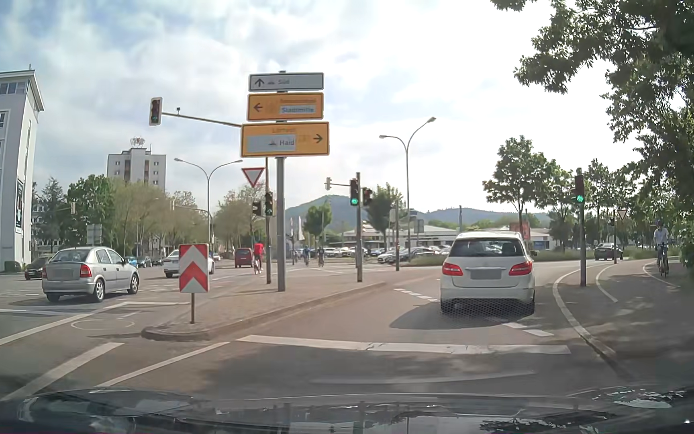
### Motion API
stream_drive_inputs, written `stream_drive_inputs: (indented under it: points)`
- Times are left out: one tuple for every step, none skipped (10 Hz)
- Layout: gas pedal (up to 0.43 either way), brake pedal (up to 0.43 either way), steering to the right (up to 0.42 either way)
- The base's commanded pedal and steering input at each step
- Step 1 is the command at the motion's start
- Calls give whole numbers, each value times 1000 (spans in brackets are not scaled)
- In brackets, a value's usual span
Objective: Follow the waypoints while adhering to traffic rules and regulations
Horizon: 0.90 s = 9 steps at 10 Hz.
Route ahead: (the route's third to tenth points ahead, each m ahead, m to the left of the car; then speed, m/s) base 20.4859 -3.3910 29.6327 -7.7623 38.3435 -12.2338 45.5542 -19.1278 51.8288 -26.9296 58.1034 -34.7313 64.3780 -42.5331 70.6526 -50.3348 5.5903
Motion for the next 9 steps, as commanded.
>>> stream_drive_inputs:
  points:
    - [169,0,108]
    - [169,0,108]
    - [169,0,108]
    - [177,0,108]
    - [189,0,108]
    - [189,0,108]
    - [189,0,109]
    - [189,0,109]
    - [189,0,111]
